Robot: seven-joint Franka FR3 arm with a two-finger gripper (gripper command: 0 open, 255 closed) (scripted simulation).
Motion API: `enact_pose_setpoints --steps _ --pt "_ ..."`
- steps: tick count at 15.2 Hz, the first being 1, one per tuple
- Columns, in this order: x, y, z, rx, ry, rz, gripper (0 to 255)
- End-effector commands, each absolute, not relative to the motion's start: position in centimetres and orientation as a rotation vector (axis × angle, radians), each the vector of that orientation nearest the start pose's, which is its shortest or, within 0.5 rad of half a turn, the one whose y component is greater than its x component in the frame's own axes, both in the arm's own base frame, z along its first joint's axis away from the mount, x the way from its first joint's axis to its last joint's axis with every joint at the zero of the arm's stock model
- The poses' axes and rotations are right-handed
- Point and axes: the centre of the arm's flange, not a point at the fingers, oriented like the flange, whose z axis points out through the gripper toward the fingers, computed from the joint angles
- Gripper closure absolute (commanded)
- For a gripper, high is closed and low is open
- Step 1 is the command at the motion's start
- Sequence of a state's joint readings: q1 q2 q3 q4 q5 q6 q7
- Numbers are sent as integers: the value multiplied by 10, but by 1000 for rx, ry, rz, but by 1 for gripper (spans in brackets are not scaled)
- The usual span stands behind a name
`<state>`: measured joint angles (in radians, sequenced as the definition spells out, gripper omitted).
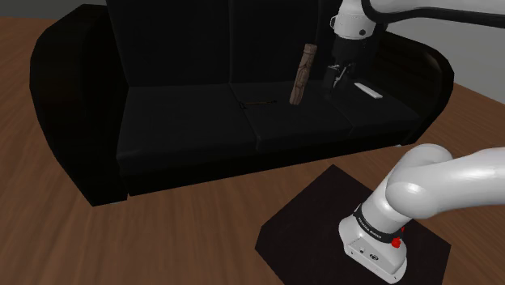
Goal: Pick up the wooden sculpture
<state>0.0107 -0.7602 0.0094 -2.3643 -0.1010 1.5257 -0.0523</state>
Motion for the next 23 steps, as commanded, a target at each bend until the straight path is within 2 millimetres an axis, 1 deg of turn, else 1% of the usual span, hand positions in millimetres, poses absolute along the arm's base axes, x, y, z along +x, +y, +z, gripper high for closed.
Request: enact_pose_setpoints --steps 1,23 --pt "308 -4 576 -3243 -112 130 0" --pt "498 -226 601 -3171 -160 31 0"
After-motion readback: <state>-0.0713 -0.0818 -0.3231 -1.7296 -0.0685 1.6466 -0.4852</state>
